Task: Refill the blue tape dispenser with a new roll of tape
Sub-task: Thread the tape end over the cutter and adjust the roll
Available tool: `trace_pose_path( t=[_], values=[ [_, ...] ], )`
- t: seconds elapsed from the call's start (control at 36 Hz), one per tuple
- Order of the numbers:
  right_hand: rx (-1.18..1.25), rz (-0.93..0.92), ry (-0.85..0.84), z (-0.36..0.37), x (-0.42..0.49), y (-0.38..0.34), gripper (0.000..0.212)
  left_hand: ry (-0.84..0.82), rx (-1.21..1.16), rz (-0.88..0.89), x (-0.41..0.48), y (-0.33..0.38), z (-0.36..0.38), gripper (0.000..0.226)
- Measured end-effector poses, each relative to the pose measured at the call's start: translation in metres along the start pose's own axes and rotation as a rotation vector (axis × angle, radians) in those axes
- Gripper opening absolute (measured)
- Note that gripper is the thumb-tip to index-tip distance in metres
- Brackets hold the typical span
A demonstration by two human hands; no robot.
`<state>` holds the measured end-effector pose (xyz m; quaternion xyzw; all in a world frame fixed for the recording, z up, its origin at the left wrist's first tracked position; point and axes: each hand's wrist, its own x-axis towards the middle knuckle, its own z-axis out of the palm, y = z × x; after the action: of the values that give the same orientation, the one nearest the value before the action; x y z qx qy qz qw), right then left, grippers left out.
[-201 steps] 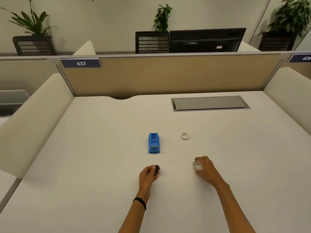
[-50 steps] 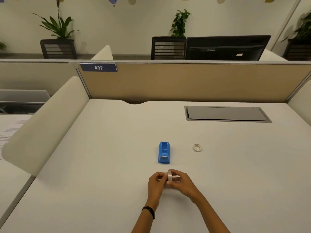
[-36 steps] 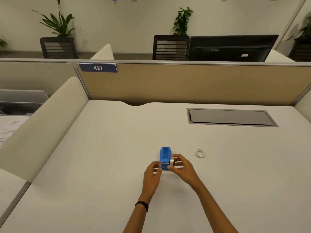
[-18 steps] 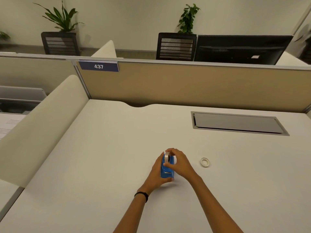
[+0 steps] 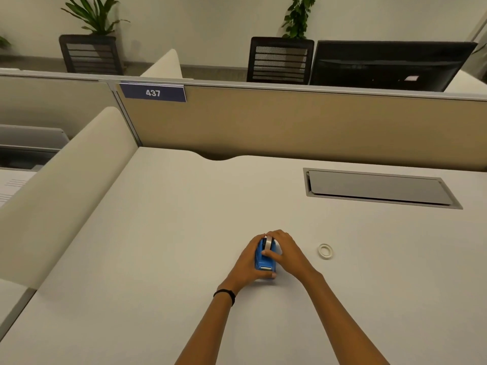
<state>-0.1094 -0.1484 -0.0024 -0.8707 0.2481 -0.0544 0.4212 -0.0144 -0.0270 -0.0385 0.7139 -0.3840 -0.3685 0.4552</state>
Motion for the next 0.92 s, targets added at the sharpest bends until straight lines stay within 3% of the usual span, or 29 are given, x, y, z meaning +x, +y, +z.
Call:
trace_pose_path(
  t=[0.22,0.58,0.75,0.86,0.92],
  values=[
    [-0.099,0.021,-0.129,-0.005,0.006,0.003,0.031,-0.005,-0.015,-0.020,-0.002,0.001,0.001,0.094],
    [-0.303,0.030,-0.224,-0.014,0.014,-0.008,0.038,0.001,-0.020,-0.046,-0.003,0.003,0.001,0.090],
    [-0.252,0.049,-0.262,-0.016,0.017,-0.006,0.041,-0.016,-0.052,-0.058,-0.004,0.002,0.002,0.089],
    [-0.083,0.057,-0.234,-0.016,0.012,-0.004,0.038,-0.038,-0.076,-0.081,-0.004,0.004,0.001,0.090],
    [-0.013,0.057,-0.181,-0.013,0.007,-0.001,0.047,-0.044,-0.075,-0.086,-0.003,0.005,0.000,0.091]
  ],
)
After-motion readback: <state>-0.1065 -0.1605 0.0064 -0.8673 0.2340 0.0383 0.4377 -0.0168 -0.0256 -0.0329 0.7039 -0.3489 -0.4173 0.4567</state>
